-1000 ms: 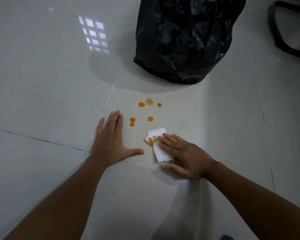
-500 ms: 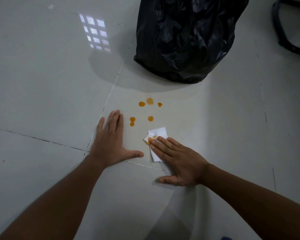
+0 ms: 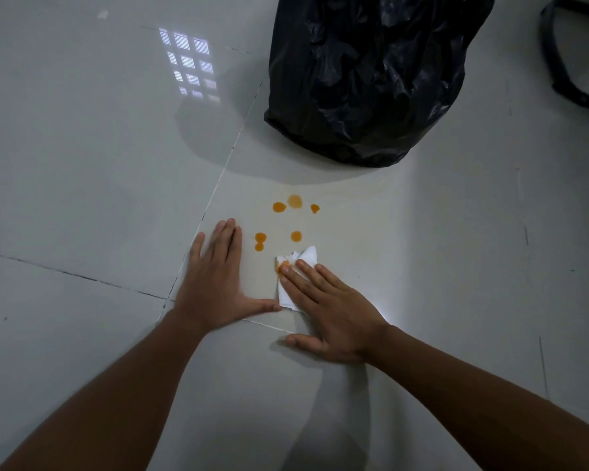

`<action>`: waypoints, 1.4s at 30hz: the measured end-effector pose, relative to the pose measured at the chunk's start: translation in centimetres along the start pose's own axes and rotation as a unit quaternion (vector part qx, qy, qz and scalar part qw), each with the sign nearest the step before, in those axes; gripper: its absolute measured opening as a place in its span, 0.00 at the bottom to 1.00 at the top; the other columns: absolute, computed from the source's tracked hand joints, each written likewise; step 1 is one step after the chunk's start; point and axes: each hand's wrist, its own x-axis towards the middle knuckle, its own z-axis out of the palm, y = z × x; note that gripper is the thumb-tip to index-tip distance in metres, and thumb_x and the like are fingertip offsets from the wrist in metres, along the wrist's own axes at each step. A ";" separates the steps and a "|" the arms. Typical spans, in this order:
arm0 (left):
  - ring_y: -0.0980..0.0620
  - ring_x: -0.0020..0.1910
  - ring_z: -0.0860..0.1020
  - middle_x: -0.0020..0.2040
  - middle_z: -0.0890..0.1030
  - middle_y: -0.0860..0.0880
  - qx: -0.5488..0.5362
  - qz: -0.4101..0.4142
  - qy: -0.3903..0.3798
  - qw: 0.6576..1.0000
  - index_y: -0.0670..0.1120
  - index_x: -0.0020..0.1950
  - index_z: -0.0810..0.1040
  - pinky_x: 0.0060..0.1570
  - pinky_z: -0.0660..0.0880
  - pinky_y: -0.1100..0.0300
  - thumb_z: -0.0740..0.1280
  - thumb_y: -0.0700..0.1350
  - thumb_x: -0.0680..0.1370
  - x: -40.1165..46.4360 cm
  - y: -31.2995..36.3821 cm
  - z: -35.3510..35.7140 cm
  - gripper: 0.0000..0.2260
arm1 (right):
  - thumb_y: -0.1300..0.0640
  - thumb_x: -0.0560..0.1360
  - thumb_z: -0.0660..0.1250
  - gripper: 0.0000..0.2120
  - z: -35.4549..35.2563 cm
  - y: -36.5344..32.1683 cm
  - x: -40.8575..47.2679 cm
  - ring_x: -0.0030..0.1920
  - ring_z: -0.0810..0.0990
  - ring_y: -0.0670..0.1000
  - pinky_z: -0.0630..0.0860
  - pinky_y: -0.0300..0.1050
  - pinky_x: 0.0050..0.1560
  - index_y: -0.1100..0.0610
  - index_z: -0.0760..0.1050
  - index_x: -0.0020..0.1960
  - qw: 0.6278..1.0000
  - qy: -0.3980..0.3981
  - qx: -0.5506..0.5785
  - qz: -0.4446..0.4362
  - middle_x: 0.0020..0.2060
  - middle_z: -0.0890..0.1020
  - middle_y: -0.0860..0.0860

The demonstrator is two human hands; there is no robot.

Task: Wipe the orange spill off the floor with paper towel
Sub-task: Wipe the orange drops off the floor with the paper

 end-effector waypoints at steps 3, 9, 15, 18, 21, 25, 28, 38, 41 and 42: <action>0.44 0.82 0.52 0.83 0.54 0.41 -0.002 -0.004 0.001 1.000 0.37 0.81 0.53 0.79 0.52 0.38 0.48 0.87 0.59 0.0 0.0 0.0 0.67 | 0.27 0.78 0.48 0.45 -0.1 -0.1 0.9 0.82 0.41 0.52 0.47 0.54 0.81 0.57 0.49 0.83 1.000 0.007 -0.010 0.009 0.82 0.49 0.52; 0.43 0.82 0.52 0.83 0.54 0.40 0.004 -0.004 -0.006 1.000 0.37 0.81 0.53 0.79 0.52 0.38 0.47 0.86 0.61 0.0 0.0 -0.1 0.66 | 0.27 0.78 0.47 0.45 -0.4 -0.1 2.7 0.82 0.41 0.53 0.48 0.55 0.81 0.58 0.50 0.82 0.998 0.027 -0.024 0.048 0.82 0.50 0.52; 0.41 0.82 0.55 0.82 0.56 0.38 0.004 0.005 -0.007 1.000 0.35 0.80 0.56 0.78 0.54 0.37 0.47 0.85 0.63 0.0 0.0 -0.2 0.63 | 0.26 0.78 0.44 0.46 -0.4 0.6 4.3 0.82 0.42 0.53 0.48 0.55 0.81 0.59 0.48 0.82 0.995 0.032 -0.020 0.088 0.82 0.49 0.54; 0.43 0.82 0.53 0.82 0.55 0.39 0.004 -0.002 -0.006 1.000 0.36 0.80 0.55 0.78 0.54 0.37 0.46 0.85 0.64 0.0 0.1 -0.1 0.63 | 0.25 0.76 0.42 0.48 -0.4 1.2 4.8 0.82 0.40 0.53 0.47 0.54 0.81 0.59 0.45 0.82 0.995 0.019 -0.002 0.099 0.82 0.46 0.53; 0.43 0.82 0.53 0.82 0.55 0.40 -0.005 -0.004 -0.001 1.000 0.37 0.80 0.56 0.78 0.54 0.37 0.49 0.85 0.63 0.1 0.0 -0.1 0.63 | 0.25 0.76 0.43 0.48 -0.5 1.5 5.2 0.81 0.38 0.52 0.45 0.52 0.81 0.58 0.42 0.82 0.994 0.017 0.011 0.104 0.82 0.43 0.52; 0.44 0.82 0.52 0.83 0.54 0.41 -0.008 -0.011 -0.002 1.000 0.38 0.81 0.53 0.79 0.53 0.38 0.52 0.86 0.61 0.1 -0.1 0.1 0.64 | 0.25 0.76 0.43 0.48 -0.9 2.6 5.6 0.81 0.37 0.51 0.45 0.53 0.81 0.57 0.41 0.82 0.992 0.010 0.028 0.121 0.82 0.42 0.51; 0.44 0.82 0.51 0.83 0.54 0.41 -0.002 -0.011 -0.005 1.000 0.38 0.81 0.53 0.79 0.52 0.38 0.51 0.86 0.61 0.1 -0.1 0.2 0.64 | 0.25 0.76 0.42 0.48 -1.2 3.2 5.7 0.81 0.36 0.50 0.44 0.52 0.81 0.57 0.39 0.82 0.990 0.004 0.036 0.136 0.82 0.41 0.51; 0.44 0.82 0.53 0.82 0.56 0.41 -0.005 -0.018 -0.008 1.000 0.38 0.81 0.55 0.78 0.53 0.38 0.52 0.86 0.62 0.2 0.0 -0.1 0.64 | 0.26 0.77 0.41 0.46 -1.8 4.4 4.7 0.80 0.34 0.49 0.39 0.47 0.80 0.56 0.36 0.82 0.979 0.027 0.059 0.191 0.81 0.37 0.50; 0.44 0.82 0.53 0.82 0.56 0.41 0.001 -0.016 -0.008 1.000 0.38 0.81 0.54 0.79 0.53 0.39 0.52 0.86 0.61 0.3 -0.1 0.0 0.64 | 0.24 0.75 0.40 0.49 -1.3 4.2 4.0 0.80 0.34 0.49 0.37 0.45 0.79 0.57 0.35 0.82 0.971 0.036 0.085 0.222 0.81 0.36 0.50; 0.43 0.82 0.53 0.82 0.56 0.41 0.002 -0.016 -0.007 1.000 0.38 0.81 0.55 0.78 0.53 0.39 0.52 0.86 0.61 0.2 -0.1 0.0 0.64 | 0.24 0.75 0.40 0.49 -1.2 4.1 3.8 0.80 0.34 0.49 0.37 0.45 0.79 0.57 0.34 0.81 0.967 0.032 0.094 0.233 0.81 0.35 0.51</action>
